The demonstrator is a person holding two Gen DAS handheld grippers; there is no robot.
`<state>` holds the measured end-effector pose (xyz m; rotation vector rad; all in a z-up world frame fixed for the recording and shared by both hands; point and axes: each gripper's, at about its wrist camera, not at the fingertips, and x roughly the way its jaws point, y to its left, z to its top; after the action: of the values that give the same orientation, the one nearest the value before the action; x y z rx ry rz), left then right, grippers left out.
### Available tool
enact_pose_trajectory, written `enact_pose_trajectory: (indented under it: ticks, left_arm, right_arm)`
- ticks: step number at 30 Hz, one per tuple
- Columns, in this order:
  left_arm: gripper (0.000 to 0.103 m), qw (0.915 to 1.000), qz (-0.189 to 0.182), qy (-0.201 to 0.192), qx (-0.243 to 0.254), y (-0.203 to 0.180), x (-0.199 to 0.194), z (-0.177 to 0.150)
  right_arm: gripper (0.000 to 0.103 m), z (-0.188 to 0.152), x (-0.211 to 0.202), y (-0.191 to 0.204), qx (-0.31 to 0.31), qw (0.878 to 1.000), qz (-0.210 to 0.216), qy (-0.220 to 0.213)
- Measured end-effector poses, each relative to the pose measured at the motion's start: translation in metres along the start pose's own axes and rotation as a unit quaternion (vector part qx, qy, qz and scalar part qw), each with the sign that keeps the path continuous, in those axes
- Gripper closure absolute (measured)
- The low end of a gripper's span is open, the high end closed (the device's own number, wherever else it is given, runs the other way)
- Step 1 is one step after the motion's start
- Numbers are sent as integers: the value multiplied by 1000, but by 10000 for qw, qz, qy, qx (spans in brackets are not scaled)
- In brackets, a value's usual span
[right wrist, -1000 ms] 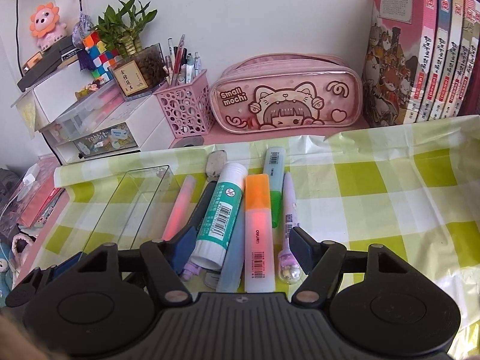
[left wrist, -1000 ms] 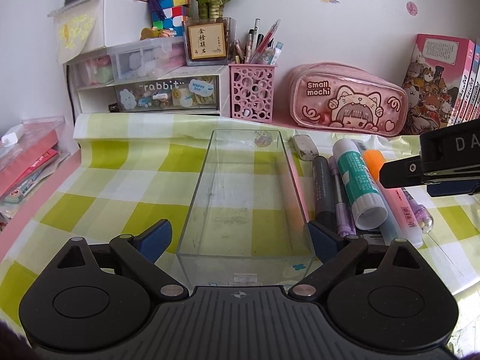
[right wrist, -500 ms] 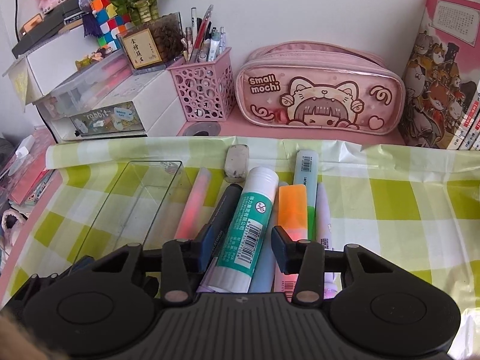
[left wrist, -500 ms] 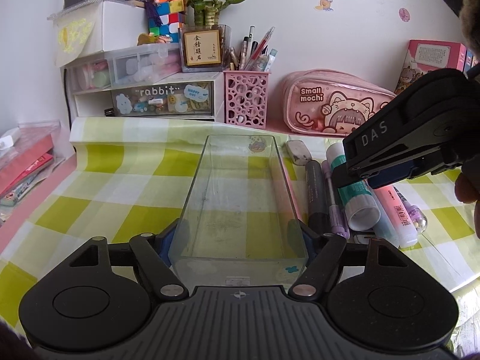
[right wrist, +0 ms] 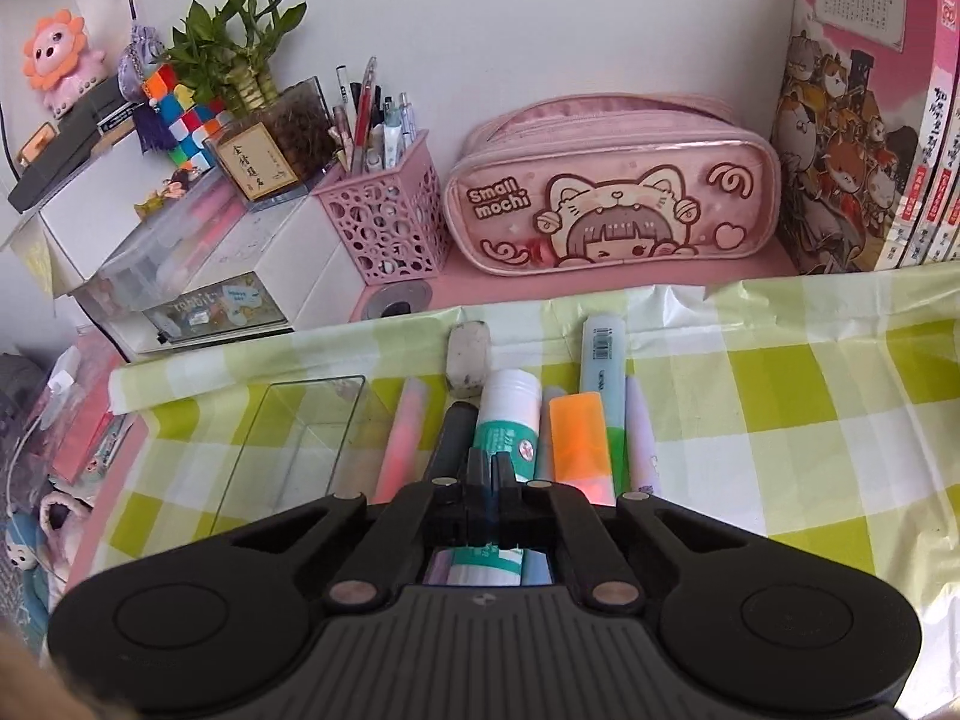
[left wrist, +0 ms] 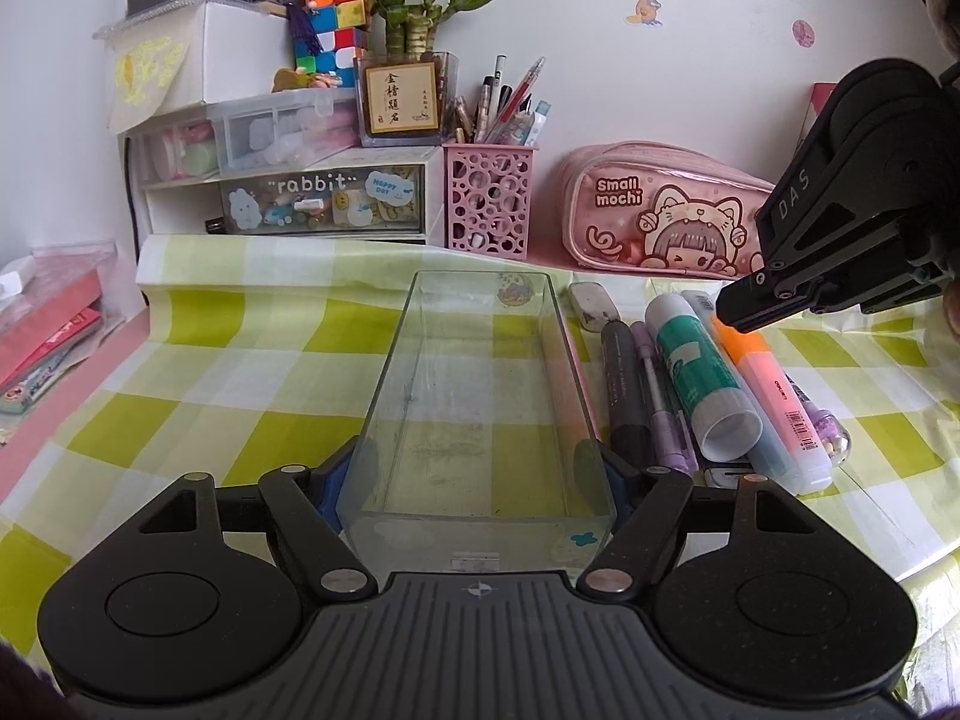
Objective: Organize stationery
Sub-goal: 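Close the right tool on the glue stick, then lower the glue stick into the clear box and open the right tool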
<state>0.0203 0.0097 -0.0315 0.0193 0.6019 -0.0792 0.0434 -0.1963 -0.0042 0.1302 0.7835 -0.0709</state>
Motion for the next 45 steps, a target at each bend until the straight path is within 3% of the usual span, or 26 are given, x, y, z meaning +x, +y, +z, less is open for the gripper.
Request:
enact_pose_trajectory:
  ticks: [1,3,4,7,9,16,23,27,31,39,45]
  left_arm:
    - [30,10000,-2,2,1,0,0,0]
    - [30,10000,7,-3,3,-1,0,0]
    - [30,10000,15,-1,6,-1,0,0]
    - [30,10000,15,-33,11,-1,-1,-1]
    - [30,10000,2,-45,0,-1,0,-1]
    - [30,9999,-31,-90,-32,0,-1,0]
    - [30,9999,-28,-98,-27,0,-1,-1]
    - [30,10000,-15,-86,-11,-1,-1,-1]
    - [30,10000,-35,-84,15,-1,0,-1]
    - [30,9999,-70,-97,50,-2,1,-1]
    - [30,9999,-88,-100,51,-2,2,-1]
  right_arm:
    - [103,-1,2,3,-148,9998,-153,-37]
    - [103,-1,11,5,-287,9992,91,270]
    - [102,-3,11,7,-343,9992,3,199]
    - [80,-3,23,17,-639,9971,-229,347]
    - [80,-4,35,20,-794,9956,-277,423]
    - [83,-7,27,7,-260,9992,-136,280]
    - [83,-1,11,-9,714,9952,608,284]
    - [83,5,-2,5,862,9888,1191,250]
    - [83,13,5,34,684,9821,1636,632]
    - [82,17,52,66,96,9854,1148,1254]
    - [82,11,58,78,-263,9735,1512,1698]
